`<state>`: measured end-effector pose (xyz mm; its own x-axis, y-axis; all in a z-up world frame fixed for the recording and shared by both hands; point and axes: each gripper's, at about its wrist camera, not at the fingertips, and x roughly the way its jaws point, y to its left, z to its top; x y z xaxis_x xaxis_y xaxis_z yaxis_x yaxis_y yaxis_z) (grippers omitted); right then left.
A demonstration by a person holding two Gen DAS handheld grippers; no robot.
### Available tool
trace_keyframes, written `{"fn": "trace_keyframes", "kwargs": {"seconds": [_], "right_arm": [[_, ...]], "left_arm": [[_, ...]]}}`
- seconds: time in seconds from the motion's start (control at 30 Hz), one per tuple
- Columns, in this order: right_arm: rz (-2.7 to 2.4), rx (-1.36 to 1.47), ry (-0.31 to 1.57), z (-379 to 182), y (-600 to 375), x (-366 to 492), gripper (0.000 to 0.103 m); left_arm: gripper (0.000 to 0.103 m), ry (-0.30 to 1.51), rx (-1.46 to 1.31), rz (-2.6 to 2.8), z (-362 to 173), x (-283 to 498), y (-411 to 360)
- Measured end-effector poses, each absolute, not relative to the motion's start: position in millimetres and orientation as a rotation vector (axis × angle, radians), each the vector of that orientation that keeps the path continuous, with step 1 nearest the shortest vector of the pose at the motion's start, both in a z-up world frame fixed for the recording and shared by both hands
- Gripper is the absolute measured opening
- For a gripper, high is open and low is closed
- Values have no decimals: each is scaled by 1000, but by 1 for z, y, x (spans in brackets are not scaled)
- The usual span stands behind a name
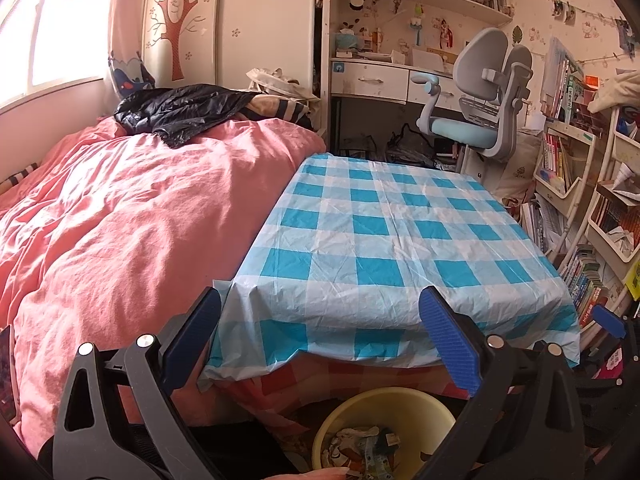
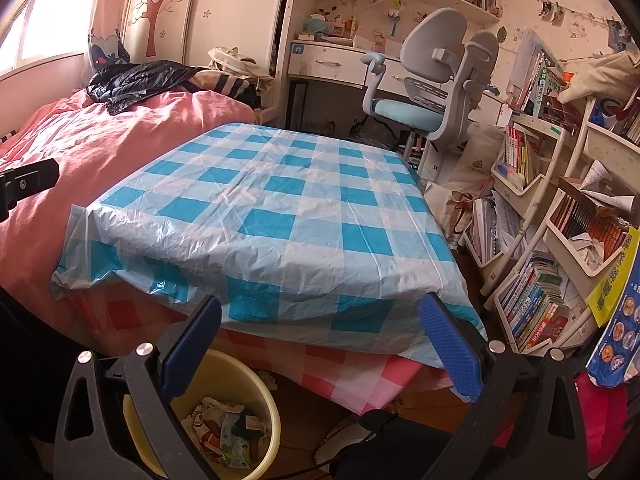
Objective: Collect trash
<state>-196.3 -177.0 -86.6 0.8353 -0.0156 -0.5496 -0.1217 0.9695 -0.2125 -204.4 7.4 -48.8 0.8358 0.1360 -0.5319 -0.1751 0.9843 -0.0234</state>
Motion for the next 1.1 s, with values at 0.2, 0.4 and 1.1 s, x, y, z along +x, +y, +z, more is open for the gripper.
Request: {"fn": "trace_keyframes", "kwargs": {"seconds": [0.2,0.4,1.1], "right_arm": [[58,-245,578,-86,-176,-197,95],[57,-234,574,-85,-177,-197,95],[59,-235,571,-85,-178,-197,95]], "left_arm": [[96,560,-96,156,-48,-206,10],[96,567,-104,154,-49,-205,10],[96,563,-107,154,-52,-205,11]]}}
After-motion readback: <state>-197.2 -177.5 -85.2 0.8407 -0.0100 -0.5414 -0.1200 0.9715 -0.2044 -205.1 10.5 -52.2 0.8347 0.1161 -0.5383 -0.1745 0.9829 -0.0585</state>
